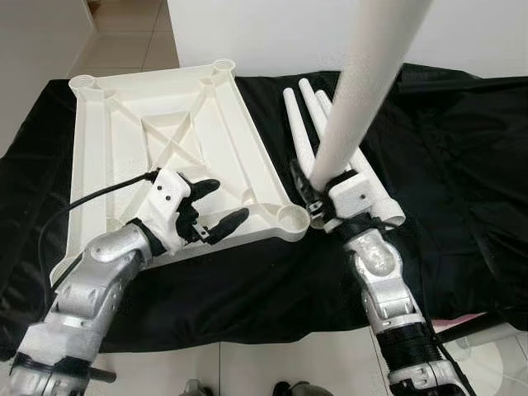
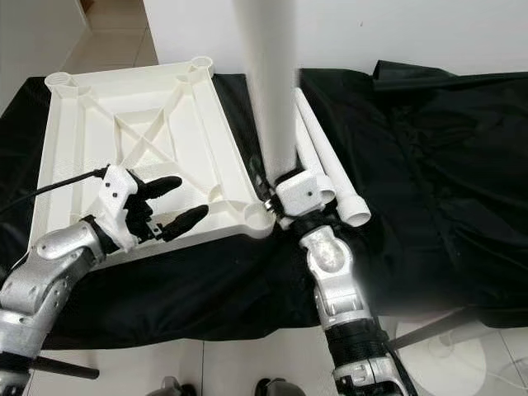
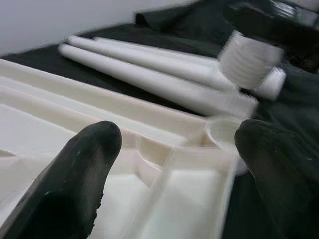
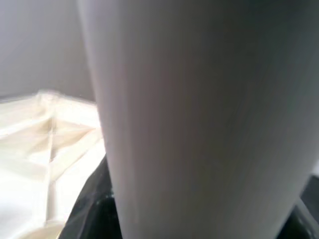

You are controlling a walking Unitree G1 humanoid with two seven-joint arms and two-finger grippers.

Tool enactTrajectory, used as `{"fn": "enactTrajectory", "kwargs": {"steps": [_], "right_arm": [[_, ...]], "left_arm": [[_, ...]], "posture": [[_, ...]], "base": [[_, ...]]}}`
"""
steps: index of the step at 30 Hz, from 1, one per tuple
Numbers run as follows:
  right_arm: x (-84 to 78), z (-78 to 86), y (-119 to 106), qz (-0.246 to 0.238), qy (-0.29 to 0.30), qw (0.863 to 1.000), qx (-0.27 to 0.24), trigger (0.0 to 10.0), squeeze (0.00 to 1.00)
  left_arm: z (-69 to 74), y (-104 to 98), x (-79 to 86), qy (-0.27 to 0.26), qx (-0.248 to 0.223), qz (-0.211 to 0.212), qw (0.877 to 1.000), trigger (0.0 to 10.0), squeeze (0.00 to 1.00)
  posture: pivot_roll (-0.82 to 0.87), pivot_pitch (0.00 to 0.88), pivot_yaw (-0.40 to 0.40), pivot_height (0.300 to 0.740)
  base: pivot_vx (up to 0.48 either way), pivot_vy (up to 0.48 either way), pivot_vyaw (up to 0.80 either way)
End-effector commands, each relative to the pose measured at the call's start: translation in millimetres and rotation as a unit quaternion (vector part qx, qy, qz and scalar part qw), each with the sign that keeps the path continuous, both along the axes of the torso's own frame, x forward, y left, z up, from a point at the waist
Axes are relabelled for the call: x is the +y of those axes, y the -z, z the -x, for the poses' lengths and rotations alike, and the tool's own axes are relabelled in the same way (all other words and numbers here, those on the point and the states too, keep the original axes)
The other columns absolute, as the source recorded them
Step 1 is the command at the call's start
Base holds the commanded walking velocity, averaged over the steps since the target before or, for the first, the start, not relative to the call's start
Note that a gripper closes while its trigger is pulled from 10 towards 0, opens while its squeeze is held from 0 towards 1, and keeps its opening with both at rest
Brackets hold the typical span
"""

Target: Building children table

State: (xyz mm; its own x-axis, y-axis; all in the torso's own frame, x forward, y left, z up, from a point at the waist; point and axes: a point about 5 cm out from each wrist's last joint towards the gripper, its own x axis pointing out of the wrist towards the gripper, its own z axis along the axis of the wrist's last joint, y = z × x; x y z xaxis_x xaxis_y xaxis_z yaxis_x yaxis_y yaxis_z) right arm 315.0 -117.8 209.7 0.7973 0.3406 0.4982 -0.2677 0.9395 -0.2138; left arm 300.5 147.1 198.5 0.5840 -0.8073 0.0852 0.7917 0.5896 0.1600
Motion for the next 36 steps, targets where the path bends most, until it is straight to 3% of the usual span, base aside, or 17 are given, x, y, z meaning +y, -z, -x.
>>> {"fn": "enactTrajectory", "kwargs": {"steps": [1,2,3,7,8,9,11,12,15,17,20,22,26,30,36], "right_arm": [[-10.3,-7.8,-2,-0.024,0.016,0.999,0.036,10.0,0.0],[-10.3,-7.8,-2,-0.024,0.016,0.999,0.036,10.0,0.0],[-20.0,-16.8,4,-0.019,0.028,0.996,0.088,10.0,0.0],[-22.8,-19.1,6,-0.023,0.023,0.993,0.11,10.0,0.0],[-25.2,-20.7,8,-0.024,0.013,0.991,0.133,10.0,0.0],[-25.7,-20.5,10,-0.018,-0.009,0.988,0.154,10.0,0.0],[-25.9,-20.0,11,-0.012,-0.024,0.985,0.168,10.0,0.0],[-26.1,-19.8,11,-0.007,-0.036,0.984,0.177,10.0,0.0],[-26.3,-19.8,11,-0.004,-0.043,0.982,0.183,10.0,0.0],[-22.9,-19.3,11,0.012,-0.075,0.976,0.203,10.0,0.0],[-22.0,-19.1,11,0.016,-0.084,0.973,0.212,10.0,0.0],[-16.6,-16.3,8,0.04,-0.131,0.961,0.239,10.0,0.0],[-15.9,-15.3,8,0.047,-0.14,0.959,0.243,10.0,0.0],[-10.3,-13.5,4,0.094,-0.186,0.943,0.258,10.0,0.0],[-4.8,-12.0,-1,0.131,-0.221,0.929,0.266,10.0,0.0]], "left_arm": [[-3.2,-5,3.1,0.019,0.003,0.007,1.0,10.0,1.0],[-3.2,-5,3.1,0.019,0.003,0.007,1.0,10.0,1.0],[-8.0,-16,1.2,0.028,0.0,0.034,0.999,10.0,1.0],[-8.4,-23,-1.2,0.039,-0.002,0.049,0.998,10.0,1.0],[-8.4,-33,-5.5,0.053,-0.01,0.062,0.997,10.0,1.0],[-10.4,-47,-12.5,0.064,-0.018,0.079,0.995,10.0,0.23],[-11.6,-56,-17.4,0.072,-0.023,0.091,0.993,10.0,0.23],[-13.2,-63,-23.7,0.083,-0.019,0.103,0.991,10.0,0.0],[-14.5,-68,-29.2,0.095,-0.011,0.111,0.989,10.0,0.0],[-12.5,-76,-42.3,0.127,-0.037,0.107,0.985,10.0,0.0],[-11.8,-78,-45.7,0.136,-0.044,0.106,0.984,10.0,0.0],[-10.6,-93,-64.6,0.185,-0.057,0.108,0.975,10.0,0.0],[-10.2,-96,-67.8,0.193,-0.059,0.107,0.974,10.0,0.0],[-10.2,-103,-88.2,0.234,-0.075,0.078,0.966,10.0,0.0],[-12.0,-106,-98.9,0.251,-0.084,0.049,0.963,10.0,0.0]], "posture": [[-0.03,0.121,0.005,0.74],[-0.03,0.121,0.005,0.74],[-0.04,0.116,0.004,0.74],[-0.04,0.116,0.004,0.74],[-0.04,0.116,0.004,0.74],[-0.04,0.108,0.0,0.74],[-0.04,0.108,0.0,0.74],[-0.04,0.102,0.0,0.74],[-0.04,0.102,0.0,0.74],[-0.04,0.093,0.004,0.74],[-0.04,0.093,0.004,0.74],[-0.04,0.065,0.004,0.74],[-0.04,0.065,0.004,0.74],[-0.05,0.061,0.011,0.74],[-0.05,0.06,0.013,0.74]], "base": [[0.0,0.0,0.0],[0.0,0.0,0.0],[0.0,0.0,0.0],[0.0,0.0,0.0],[0.0,0.0,0.0],[0.0,0.0,0.0],[0.0,0.0,0.0],[0.0,0.0,0.0],[0.0,0.0,0.0],[0.0,0.0,0.0],[0.0,0.0,0.0],[0.0,0.0,0.0],[0.0,0.0,0.0],[0.0,0.0,0.0],[0.0,0.0,0.0]]}}
